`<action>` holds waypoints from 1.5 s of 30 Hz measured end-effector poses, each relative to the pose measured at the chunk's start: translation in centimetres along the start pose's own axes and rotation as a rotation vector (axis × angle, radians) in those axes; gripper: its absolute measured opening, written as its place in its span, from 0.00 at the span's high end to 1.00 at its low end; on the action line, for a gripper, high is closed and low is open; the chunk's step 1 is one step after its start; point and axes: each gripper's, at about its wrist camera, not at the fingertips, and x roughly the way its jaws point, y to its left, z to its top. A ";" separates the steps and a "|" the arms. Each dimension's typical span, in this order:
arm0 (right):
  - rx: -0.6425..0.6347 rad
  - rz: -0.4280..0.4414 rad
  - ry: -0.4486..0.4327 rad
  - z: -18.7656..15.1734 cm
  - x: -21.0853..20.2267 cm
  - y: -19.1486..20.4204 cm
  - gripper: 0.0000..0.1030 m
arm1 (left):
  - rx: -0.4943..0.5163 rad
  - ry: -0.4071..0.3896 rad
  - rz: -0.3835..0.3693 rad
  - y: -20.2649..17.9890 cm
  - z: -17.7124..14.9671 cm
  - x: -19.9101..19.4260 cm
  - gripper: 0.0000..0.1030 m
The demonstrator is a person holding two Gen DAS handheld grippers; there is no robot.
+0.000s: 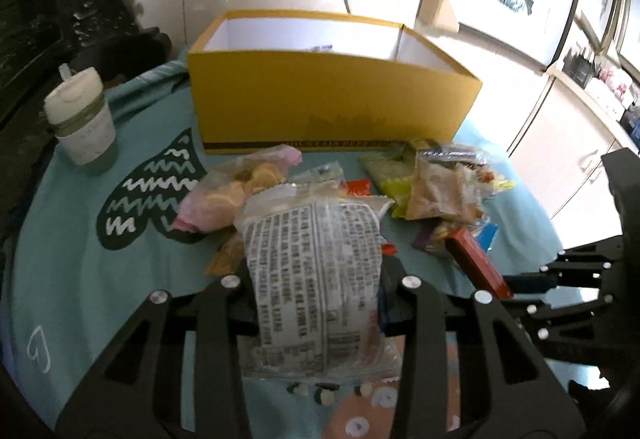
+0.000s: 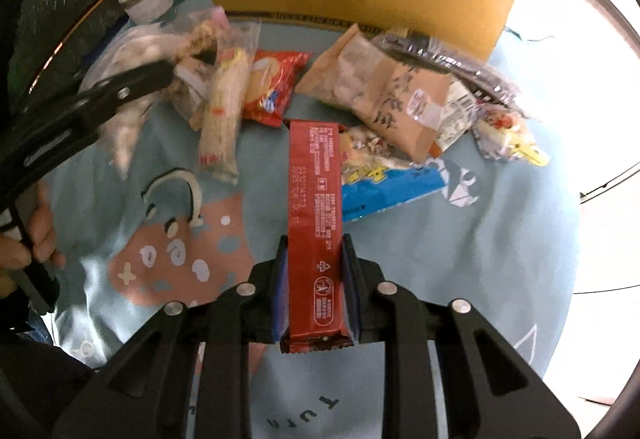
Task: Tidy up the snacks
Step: 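Grasp the red snack bar with the right tool while the left tool grasps the white printed bag, then carry the red bar and white bag into the yellow box and release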
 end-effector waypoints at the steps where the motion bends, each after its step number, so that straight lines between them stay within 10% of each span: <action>1: 0.004 0.001 -0.009 0.1 -0.3 0.0 0.76 | -0.006 -0.002 -0.002 0.1 0.1 -0.4 0.63; 23: 0.009 -0.006 -0.326 0.4 -14.1 -0.2 0.76 | 0.036 -0.078 0.032 -2.8 4.3 -8.5 0.62; 45: 0.019 -0.029 -0.447 1.8 -19.0 -1.3 0.76 | 0.046 -0.150 0.036 -3.6 7.8 -11.1 0.61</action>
